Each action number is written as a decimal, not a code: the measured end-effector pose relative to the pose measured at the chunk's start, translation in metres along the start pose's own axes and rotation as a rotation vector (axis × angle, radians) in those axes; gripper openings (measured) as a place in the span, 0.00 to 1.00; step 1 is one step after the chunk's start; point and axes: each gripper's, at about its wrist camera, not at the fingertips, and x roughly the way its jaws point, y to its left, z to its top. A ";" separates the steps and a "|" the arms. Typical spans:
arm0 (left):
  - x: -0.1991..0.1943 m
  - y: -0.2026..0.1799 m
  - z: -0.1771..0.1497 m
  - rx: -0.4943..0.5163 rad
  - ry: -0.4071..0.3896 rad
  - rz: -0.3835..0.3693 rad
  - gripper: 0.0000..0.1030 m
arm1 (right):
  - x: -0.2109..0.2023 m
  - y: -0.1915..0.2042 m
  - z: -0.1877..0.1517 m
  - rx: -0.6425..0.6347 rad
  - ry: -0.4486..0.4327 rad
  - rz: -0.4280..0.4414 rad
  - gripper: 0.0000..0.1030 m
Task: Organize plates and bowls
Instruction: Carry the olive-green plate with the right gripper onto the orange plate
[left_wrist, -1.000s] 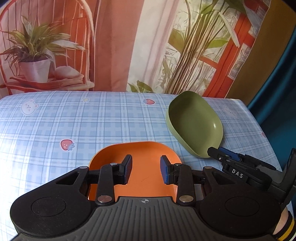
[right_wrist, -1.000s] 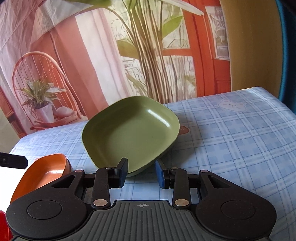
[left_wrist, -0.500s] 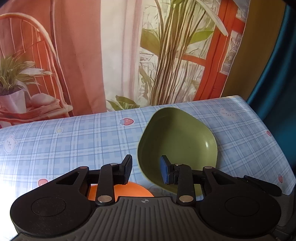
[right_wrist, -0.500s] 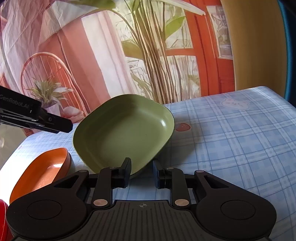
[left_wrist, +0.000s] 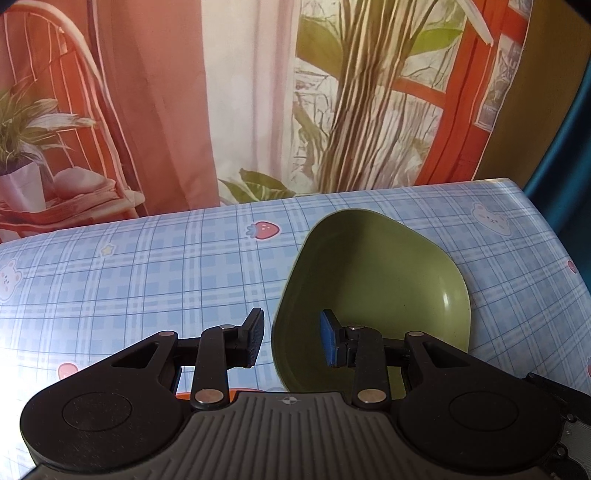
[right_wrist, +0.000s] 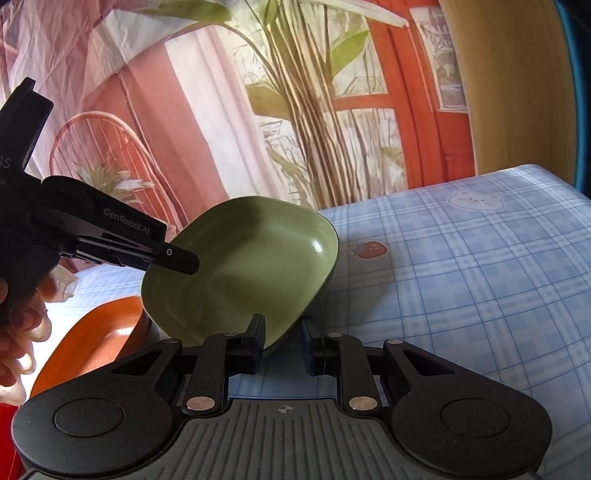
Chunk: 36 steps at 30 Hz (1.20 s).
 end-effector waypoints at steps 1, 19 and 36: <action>0.001 -0.001 -0.001 0.003 0.001 -0.007 0.34 | 0.000 0.000 0.000 0.002 0.000 0.002 0.19; -0.038 -0.028 -0.009 0.104 -0.037 -0.042 0.34 | -0.016 -0.010 0.004 0.090 -0.066 -0.019 0.19; -0.103 0.020 -0.038 0.055 -0.047 -0.039 0.34 | -0.037 0.054 0.018 0.013 -0.084 0.074 0.20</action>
